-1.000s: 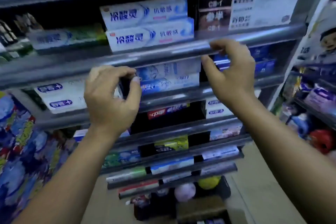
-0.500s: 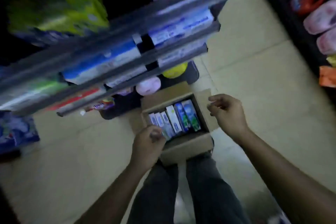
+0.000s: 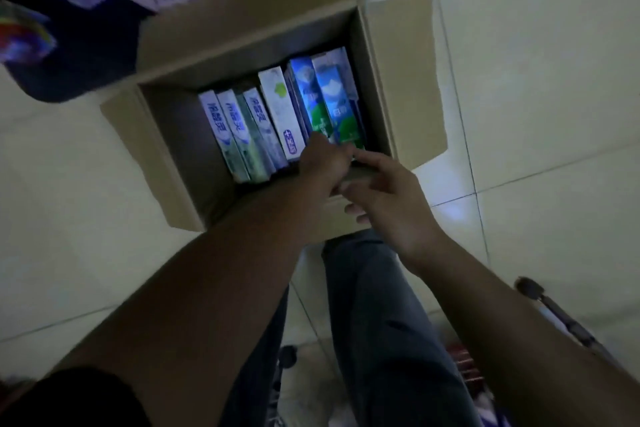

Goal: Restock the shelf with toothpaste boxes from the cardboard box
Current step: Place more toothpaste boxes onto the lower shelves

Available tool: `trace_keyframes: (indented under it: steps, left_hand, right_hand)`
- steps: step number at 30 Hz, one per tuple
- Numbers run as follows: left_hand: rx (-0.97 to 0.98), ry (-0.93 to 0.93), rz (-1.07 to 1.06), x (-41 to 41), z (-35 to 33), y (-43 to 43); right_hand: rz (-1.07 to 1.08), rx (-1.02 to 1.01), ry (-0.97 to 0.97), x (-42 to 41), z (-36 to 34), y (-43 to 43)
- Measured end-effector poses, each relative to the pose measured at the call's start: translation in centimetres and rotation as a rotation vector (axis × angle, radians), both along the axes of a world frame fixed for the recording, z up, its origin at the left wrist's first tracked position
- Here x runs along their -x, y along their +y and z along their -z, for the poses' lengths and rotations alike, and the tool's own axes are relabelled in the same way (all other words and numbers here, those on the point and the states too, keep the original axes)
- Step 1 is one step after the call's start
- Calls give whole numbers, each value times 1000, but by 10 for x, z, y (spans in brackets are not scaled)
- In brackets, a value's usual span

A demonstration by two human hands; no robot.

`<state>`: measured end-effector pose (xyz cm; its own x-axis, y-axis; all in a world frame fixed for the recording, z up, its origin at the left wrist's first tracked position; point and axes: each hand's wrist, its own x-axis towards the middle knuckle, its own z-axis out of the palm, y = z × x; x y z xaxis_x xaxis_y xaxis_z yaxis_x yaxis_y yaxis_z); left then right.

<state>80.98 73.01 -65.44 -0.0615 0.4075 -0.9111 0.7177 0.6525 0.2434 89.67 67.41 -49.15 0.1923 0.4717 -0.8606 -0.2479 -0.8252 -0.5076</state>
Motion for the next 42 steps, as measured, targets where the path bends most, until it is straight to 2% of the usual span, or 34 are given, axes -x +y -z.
trace_keyframes:
  steps: [3, 7, 9, 12, 15, 17, 20, 24, 26, 27, 29, 31, 33, 35, 37, 42]
  left_hand:
    - [108, -24, -139, -16, 49, -8]
    - [154, -47, -325, -29, 75, -12]
    - [128, -44, -311, -29, 75, -9]
    - [118, -27, -183, -19, 67, -4]
    - [34, -66, -173, -3, 49, 1]
    - [19, -155, -194, 12, 24, 7]
    - [148, -368, -222, 42, -26, 14]
    - [339, -667, -41, 76, -85, 19]
    - [390, -730, 61, 84, -94, 22]
    - [393, -699, 53, 86, -91, 25]
    - [352, -545, -141, 79, -76, 31]
    - [179, -298, -335, 63, -41, 35]
    - [33, -72, -263, 45, 0, 36]
    - [25, -30, -232, 24, 34, 30]
    - [28, -31, -291, 4, 58, 21]
    - [25, 72, -613, -31, 87, 10]
  right_hand:
    - [-28, 12, 55, -7, 21, -6]
    - [-16, -4, 53, -19, 43, -14]
    - [-18, 11, 48, -23, 46, -14]
    - [-26, 54, 29, -25, 45, -9]
    - [19, 87, -25, -26, 42, 4]
    - [21, 117, -136, -29, 42, 13]
    - [50, 117, -246, -30, 41, 29]
    - [155, 78, -98, -28, 36, 47]
    - [171, 38, -38, -32, 35, 47]
    - [186, 20, -32, -35, 35, 46]
    - [218, 8, -69, -43, 35, 41]
    - [247, 13, -126, -50, 37, 36]
    - [248, 23, -156, -58, 40, 29]
    - [227, 23, -154, -64, 44, 22]
    - [217, 17, -141, -69, 48, 17]
    - [222, 32, -132, -72, 59, 13]
